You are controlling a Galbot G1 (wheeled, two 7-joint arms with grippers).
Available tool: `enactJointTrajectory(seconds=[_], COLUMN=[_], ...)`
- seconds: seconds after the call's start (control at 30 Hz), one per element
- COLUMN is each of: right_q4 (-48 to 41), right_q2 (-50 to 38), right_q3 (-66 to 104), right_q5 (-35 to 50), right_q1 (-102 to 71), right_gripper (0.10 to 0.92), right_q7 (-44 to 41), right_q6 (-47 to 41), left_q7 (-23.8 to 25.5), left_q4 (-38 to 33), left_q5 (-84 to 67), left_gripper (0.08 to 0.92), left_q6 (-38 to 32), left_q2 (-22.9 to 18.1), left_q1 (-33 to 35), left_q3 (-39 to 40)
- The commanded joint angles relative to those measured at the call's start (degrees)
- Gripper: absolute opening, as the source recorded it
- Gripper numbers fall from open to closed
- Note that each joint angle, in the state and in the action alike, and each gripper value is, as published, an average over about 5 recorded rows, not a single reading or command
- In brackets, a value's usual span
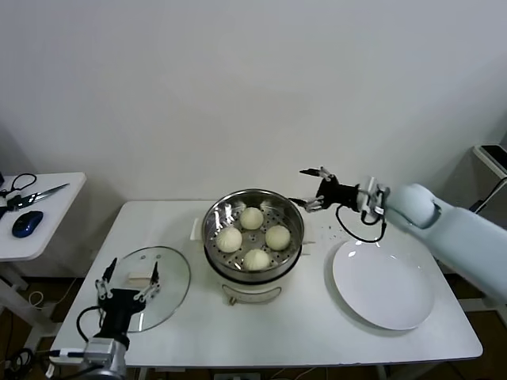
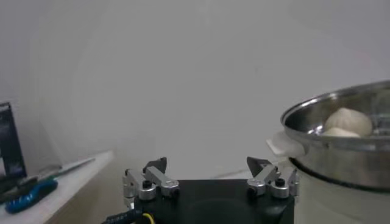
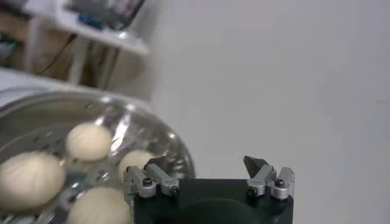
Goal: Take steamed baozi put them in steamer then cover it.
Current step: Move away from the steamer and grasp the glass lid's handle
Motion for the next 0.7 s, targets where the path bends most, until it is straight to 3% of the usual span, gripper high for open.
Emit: enactJointTrajectory(seconds=[0.03, 0.33, 0.5, 0.7], right_q4=[4.7, 6.0, 6.3, 5.5], right_q2=[2.5, 13.3, 16.4, 18.2], right_q3=[44.9, 57.4, 60.3, 62.3], right_q5=[-4.1, -7.6, -9.6, -12.2], right_q1=[-45.6, -59.4, -62.6, -64.5], right_gripper=[0.823, 0.823, 0.823, 0.823], right_q7=[10.7, 10.8, 11.1, 11.2], right_q6=[8.6, 9.1, 8.0, 7.3], left_q7=[2.6, 3.9, 4.8, 5.0], left_q4=[-0.2, 0.8, 4.6, 13.1], left_q5=[26.4, 67.5, 78.8, 84.4], left_gripper=[0.823, 0.823, 0.823, 0.823], left_q6=[-2.7, -7.6, -6.7, -7.4], left_q2=[1.9, 5.9, 7.1, 5.1], left_q1=[0.4, 3.0, 3.1, -3.3], left_q3=[-0.8, -1.5, 0.5, 0.3])
